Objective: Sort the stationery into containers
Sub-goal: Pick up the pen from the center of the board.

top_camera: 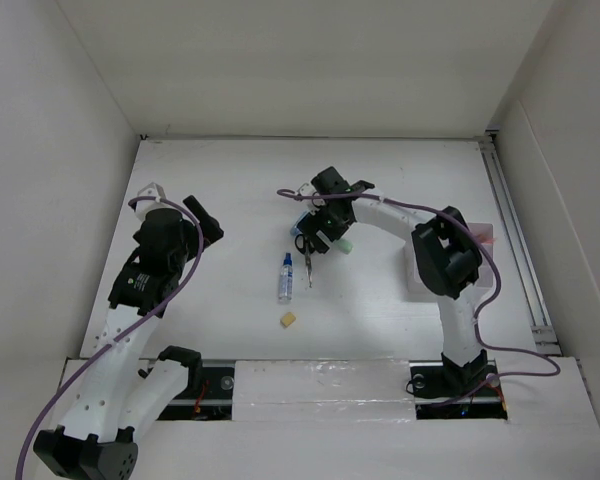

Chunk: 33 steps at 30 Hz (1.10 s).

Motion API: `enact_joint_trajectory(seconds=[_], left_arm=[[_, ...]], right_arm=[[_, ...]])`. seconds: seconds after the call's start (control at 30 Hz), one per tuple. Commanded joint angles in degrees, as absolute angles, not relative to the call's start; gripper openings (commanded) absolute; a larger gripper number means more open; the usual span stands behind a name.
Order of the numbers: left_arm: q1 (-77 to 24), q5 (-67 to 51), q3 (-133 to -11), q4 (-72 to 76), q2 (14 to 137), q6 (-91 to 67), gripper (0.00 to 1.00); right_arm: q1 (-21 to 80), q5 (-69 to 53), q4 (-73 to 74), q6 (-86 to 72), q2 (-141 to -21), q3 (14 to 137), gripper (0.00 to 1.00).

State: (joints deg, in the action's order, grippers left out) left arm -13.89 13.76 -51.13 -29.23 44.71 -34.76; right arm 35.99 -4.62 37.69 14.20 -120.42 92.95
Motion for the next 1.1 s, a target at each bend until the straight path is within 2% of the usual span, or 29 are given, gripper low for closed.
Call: enact_joint_trajectory(seconds=[0.0,0.2,0.43,0.63,0.73,0.8,0.83,0.9,1.07], left_arm=[[-14.2,13.1,-52.1,-27.1,43.7,-33.5,1.0],[-14.2,12.6,-52.1,-27.1,43.7,-33.5,1.0],[-14.2,12.0,-51.6,-26.5,43.7,-33.5,1.0],[-14.2,12.0,-51.6,-26.5,43.7,-33.0,1.0],[-14.2,12.0,-51.6,-26.5,43.7,-33.0,1.0],[-14.2,12.0,-51.6,-26.5,43.2,-33.0,1.0],[-14.2,12.0,-51.6,-26.5,43.2,-33.0,1.0],[-14.2,12.0,-51.6,-26.5,43.2,-33.0,1.0],[-14.2,12.0,-51.6,-26.5,43.2,-33.0,1.0]], right_arm=[[35.0,-5.3,37.7,15.1,-119.5,96.6,0.9],[34.4,-4.0,39.5,16.3,-122.8,99.2,0.83],[34.4,-2.9,41.8,16.3,-126.4,101.7,0.69],[33.8,-2.4,43.0,15.8,-125.9,100.4,0.67],[33.8,-2.4,43.0,15.1,-125.9,99.2,0.6],[33.8,-2.4,43.8,15.1,-125.9,99.2,0.48],[34.4,-2.4,43.8,15.1,-125.9,99.2,0.36],[34.4,-1.8,43.8,14.4,-125.9,98.6,0.0],[34.4,-6.7,39.9,14.4,-120.5,95.6,0.0]])
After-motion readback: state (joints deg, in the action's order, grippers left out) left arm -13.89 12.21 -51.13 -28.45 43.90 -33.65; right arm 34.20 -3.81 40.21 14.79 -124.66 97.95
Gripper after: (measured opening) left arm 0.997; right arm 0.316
